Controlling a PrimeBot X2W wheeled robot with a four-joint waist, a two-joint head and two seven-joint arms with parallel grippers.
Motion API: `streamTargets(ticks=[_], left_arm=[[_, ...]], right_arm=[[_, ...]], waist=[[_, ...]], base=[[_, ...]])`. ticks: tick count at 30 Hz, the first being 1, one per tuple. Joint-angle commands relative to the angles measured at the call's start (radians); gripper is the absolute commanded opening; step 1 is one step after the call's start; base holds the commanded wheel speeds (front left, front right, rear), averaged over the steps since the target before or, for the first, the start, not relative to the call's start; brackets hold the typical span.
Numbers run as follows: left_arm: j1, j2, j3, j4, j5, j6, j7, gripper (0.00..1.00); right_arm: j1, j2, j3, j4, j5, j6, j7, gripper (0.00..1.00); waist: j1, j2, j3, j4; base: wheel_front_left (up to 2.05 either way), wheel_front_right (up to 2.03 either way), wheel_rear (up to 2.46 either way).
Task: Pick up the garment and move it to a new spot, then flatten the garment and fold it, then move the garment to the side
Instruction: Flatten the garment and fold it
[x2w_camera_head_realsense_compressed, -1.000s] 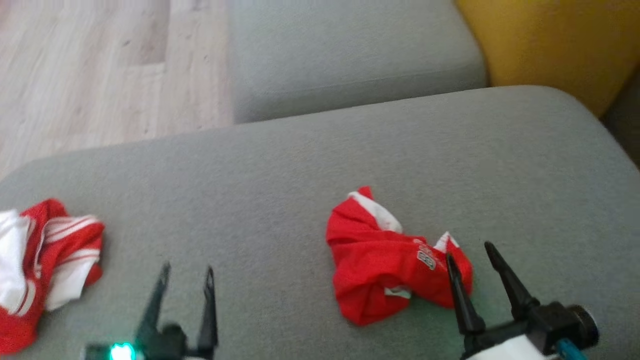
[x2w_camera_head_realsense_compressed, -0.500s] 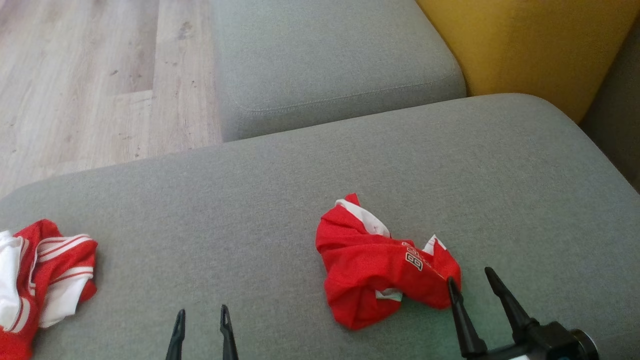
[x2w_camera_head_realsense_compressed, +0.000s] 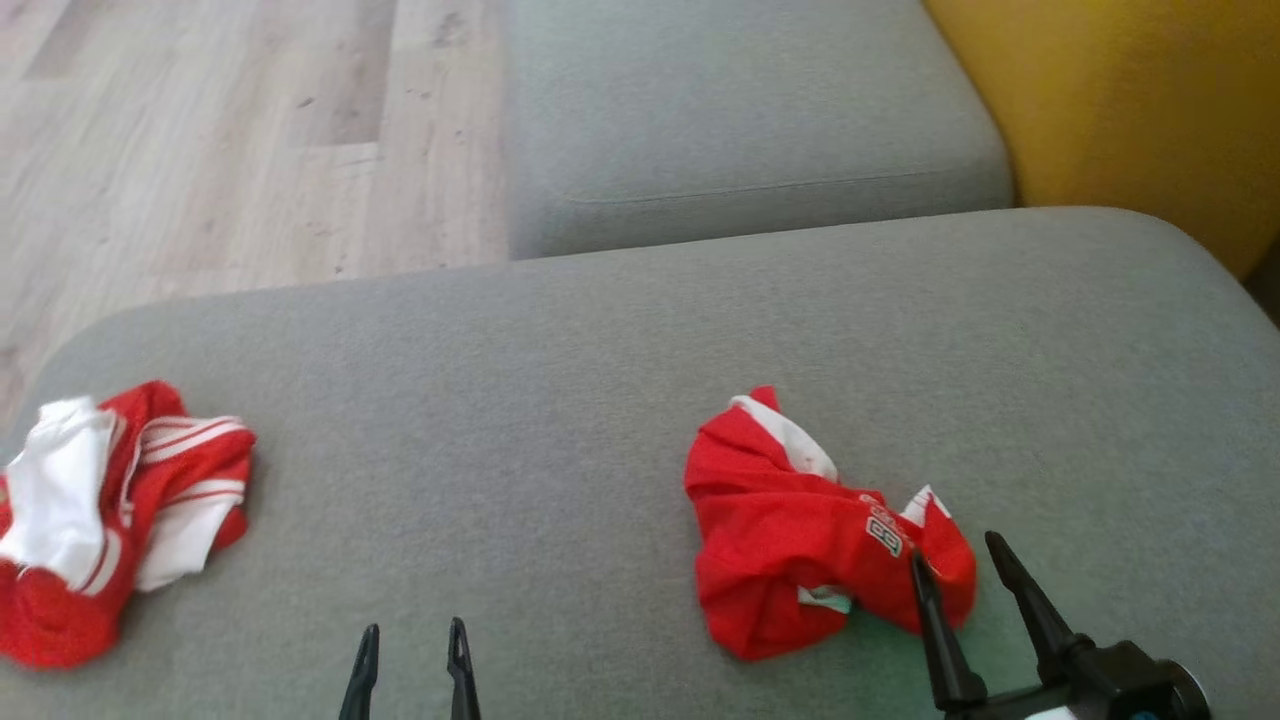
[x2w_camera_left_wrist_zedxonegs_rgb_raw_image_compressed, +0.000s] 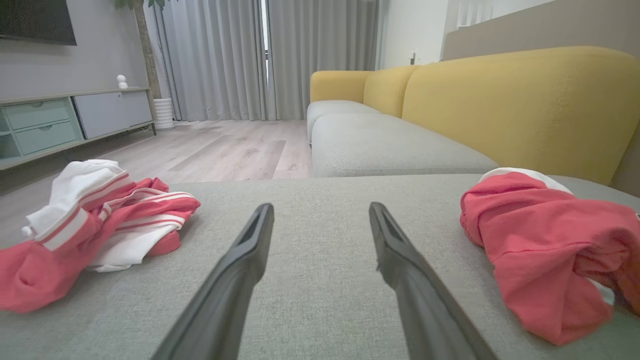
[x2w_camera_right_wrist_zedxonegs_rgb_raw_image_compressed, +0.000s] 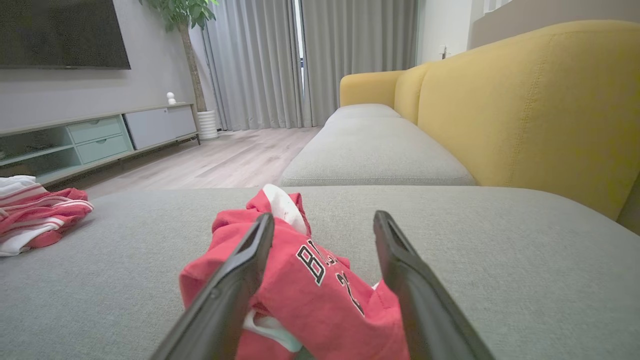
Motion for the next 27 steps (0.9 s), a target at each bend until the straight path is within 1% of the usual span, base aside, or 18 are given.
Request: streamTargets(ticks=[1, 9, 24, 27], left_arm=[[-0.024, -0.020, 0.040, -0.029, 0.013, -0.006, -0.009, 1.00], [-0.022, -0.038, 0.069, -0.019, 0.046, -0.042, -0.010, 1.00], [-0.037, -0.046, 0.088, -0.009, 0.064, -0.065, -0.010, 1.00], [-0.059, -0.047, 0.090, -0.007, 0.069, -0.077, -0.010, 1.00]], right_arm=[[-0.032, -0.007, 0.020, -0.033, 0.005, -0.001, -0.011, 1.00], [-0.039, -0.006, 0.017, -0.030, 0.007, -0.001, -0.011, 1.00], [-0.049, -0.005, 0.021, -0.037, 0.006, -0.001, -0.011, 1.00], [-0.056, -0.010, 0.033, -0.045, 0.015, -0.001, -0.011, 1.00]], waist=[[0.0000, 0.0000, 0.009, 0.021], [0.0000, 0.0000, 0.024, 0.057], [0.0000, 0.0000, 0.058, 0.078], [0.0000, 0.0000, 0.076, 0.074]], base=[[0.00, 0.00, 0.00], [0.00, 0.00, 0.00], [0.00, 0.00, 0.00], [0.00, 0.00, 0.00]])
